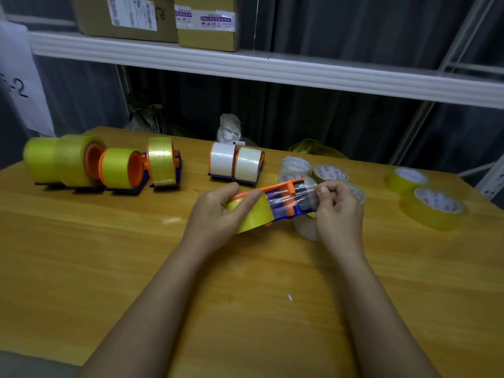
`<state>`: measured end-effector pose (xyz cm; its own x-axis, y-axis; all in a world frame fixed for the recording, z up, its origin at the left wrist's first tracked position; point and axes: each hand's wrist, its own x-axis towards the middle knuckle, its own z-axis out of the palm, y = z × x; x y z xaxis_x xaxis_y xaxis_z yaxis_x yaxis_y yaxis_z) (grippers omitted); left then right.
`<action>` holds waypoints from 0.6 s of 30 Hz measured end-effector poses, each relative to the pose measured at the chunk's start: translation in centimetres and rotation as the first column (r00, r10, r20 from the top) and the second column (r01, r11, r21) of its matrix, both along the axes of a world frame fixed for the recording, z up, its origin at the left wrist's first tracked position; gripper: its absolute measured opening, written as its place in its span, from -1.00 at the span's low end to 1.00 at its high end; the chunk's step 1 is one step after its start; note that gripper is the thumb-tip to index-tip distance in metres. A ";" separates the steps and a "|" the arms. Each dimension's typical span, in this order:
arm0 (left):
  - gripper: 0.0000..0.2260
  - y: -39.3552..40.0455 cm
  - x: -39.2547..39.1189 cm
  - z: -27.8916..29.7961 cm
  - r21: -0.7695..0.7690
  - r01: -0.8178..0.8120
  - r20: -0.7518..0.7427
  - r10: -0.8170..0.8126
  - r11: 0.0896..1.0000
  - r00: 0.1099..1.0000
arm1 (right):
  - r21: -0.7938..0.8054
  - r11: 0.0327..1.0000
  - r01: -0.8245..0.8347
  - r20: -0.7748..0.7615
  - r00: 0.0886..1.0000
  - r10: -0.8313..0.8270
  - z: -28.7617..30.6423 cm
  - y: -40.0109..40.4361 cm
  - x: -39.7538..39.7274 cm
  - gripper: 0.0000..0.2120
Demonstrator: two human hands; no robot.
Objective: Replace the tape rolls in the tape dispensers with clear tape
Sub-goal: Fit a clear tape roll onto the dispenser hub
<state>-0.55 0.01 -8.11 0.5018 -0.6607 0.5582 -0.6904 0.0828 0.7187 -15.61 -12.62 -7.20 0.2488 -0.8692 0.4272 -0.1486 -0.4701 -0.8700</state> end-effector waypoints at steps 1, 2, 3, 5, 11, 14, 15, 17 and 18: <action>-0.57 0.1 0.0 0.1 0.016 0.013 -0.037 -0.013 1.000 0.999 | 0.007 1.000 0.001 0.003 1.000 -0.001 0.0 0.0 0.0 -0.88; -0.57 0.2 -0.1 0.2 0.025 0.021 -0.056 -0.019 0.999 0.998 | 0.011 1.000 0.003 0.001 1.000 -0.003 0.0 -0.1 0.0 -0.88; -0.57 0.2 -0.1 0.2 0.031 0.026 -0.064 -0.024 0.999 0.998 | 0.012 1.000 0.003 -0.002 1.000 -0.003 -0.1 -0.1 0.1 -0.88; -0.60 0.3 0.0 0.1 0.035 0.042 -0.079 -0.039 0.999 0.996 | 0.014 1.000 0.003 0.001 1.000 -0.003 -0.2 -0.1 0.1 -0.87; -0.79 0.1 0.7 0.2 0.044 0.061 -0.042 -0.059 0.997 0.997 | 0.005 1.000 0.021 0.016 1.000 -0.021 0.2 0.1 -0.1 -0.86; -0.76 0.1 1.0 -0.1 0.085 0.054 0.023 -0.056 0.995 0.998 | -0.004 1.000 0.009 0.012 1.000 -0.009 0.4 0.2 -0.1 -0.82; -0.75 0.0 1.0 -0.2 0.109 0.047 0.060 -0.054 0.993 0.997 | -0.010 1.000 0.003 0.006 1.000 -0.003 0.4 0.2 -0.1 -0.84; -0.75 -0.1 0.7 -0.4 0.147 0.032 0.096 -0.047 0.989 0.994 | -0.007 1.000 -0.017 0.005 1.000 0.017 0.4 0.1 0.0 -0.87; -0.76 -0.1 0.6 -0.5 0.152 0.020 0.100 -0.036 0.988 0.994 | 0.004 0.999 -0.032 0.012 0.999 0.032 0.4 0.2 0.0 -0.87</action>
<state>0.06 -0.12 -8.58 0.4274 -0.7541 0.4986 -0.7598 -0.0008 0.6501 -15.62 -12.44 -6.82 0.2717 -0.8627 0.4266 -0.1229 -0.4707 -0.8737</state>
